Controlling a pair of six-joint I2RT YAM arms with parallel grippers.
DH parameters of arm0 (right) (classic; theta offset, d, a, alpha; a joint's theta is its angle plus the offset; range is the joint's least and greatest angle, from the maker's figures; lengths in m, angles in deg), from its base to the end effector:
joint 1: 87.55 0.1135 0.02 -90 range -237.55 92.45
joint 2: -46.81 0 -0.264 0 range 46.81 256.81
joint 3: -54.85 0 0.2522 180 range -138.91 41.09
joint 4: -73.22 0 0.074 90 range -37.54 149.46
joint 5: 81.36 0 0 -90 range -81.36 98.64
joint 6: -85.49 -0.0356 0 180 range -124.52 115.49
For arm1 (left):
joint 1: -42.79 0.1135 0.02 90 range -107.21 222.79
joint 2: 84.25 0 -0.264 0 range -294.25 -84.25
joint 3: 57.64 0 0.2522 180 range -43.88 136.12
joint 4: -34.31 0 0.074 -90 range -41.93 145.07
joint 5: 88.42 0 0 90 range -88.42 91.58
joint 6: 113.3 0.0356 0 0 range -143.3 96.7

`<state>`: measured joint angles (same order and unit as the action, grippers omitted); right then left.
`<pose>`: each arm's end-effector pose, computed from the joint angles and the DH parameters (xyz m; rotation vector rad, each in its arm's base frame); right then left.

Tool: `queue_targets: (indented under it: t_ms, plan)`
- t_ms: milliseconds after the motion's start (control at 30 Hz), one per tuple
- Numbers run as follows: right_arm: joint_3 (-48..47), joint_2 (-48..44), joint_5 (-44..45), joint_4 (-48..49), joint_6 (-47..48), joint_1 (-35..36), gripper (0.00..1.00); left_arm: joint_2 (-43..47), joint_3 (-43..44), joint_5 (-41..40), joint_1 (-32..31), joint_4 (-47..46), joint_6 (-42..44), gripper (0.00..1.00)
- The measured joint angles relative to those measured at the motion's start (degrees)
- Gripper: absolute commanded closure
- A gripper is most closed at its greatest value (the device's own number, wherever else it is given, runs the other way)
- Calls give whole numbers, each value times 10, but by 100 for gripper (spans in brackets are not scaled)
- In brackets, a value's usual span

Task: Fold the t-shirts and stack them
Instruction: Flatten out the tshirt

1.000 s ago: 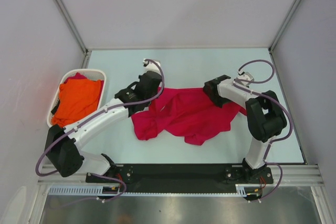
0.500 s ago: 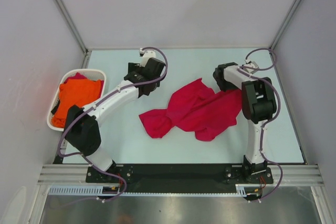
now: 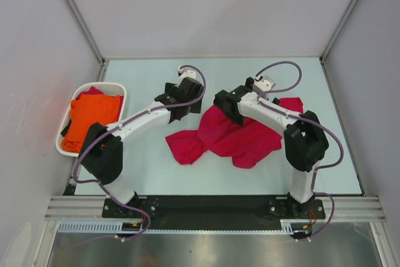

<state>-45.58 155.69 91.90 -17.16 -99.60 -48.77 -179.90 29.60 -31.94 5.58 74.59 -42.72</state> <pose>0.2894 0.1872 0.2490 0.7145 1.5877 -0.7282 0.3017 -0.2044 0.2615 0.0951 2.2527 0.1934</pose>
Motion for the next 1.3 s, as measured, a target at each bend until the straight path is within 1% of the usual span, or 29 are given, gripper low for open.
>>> queue_targets:
  t_ms: [133,167,200,300,400,433,467,500,533,567,600,700,800,933,1133,1233,1300]
  plan:
    - [0,-40,5,-5,-11,47,0,61,-33,107,-48,-66,5,0]
    - [1,-40,3,-10,-11,56,0,81,-34,99,-71,-77,28,0]
    - [2,-45,1,-23,-15,63,0,97,-34,92,-78,-74,39,1]
    - [5,-51,4,-55,-19,81,1,118,-24,95,-84,-119,72,0]
    - [14,-53,3,-55,-23,93,1,114,18,76,-87,-148,126,0]
    - [17,-50,4,-57,-24,96,1,108,39,90,-90,-158,128,0]
    - [18,-40,5,-48,-24,100,0,92,83,114,-111,-166,136,0]
    - [24,-31,3,-31,-23,104,1,70,132,104,-140,-175,174,0]
    - [26,-26,3,-34,-21,108,1,52,178,145,-158,-189,168,0]
    - [30,-19,-3,-20,-34,110,1,33,224,162,-178,-203,173,0]
    - [33,-14,-3,-15,-38,111,1,25,247,192,-199,-221,173,0]
    - [44,-10,-1,-11,-36,113,1,24,253,254,-240,-265,171,0]
    - [49,-10,0,-11,-37,113,1,23,242,294,-253,-282,169,0]
    - [50,-10,0,-11,-38,112,2,15,238,308,-245,-285,169,0]
    - [52,-10,0,-10,-40,111,3,13,238,300,-241,-285,170,0]
    - [66,-12,2,-9,-47,108,3,13,238,252,-242,-281,192,0]
    - [85,-19,2,-9,-55,107,3,13,237,184,-242,-279,223,0]
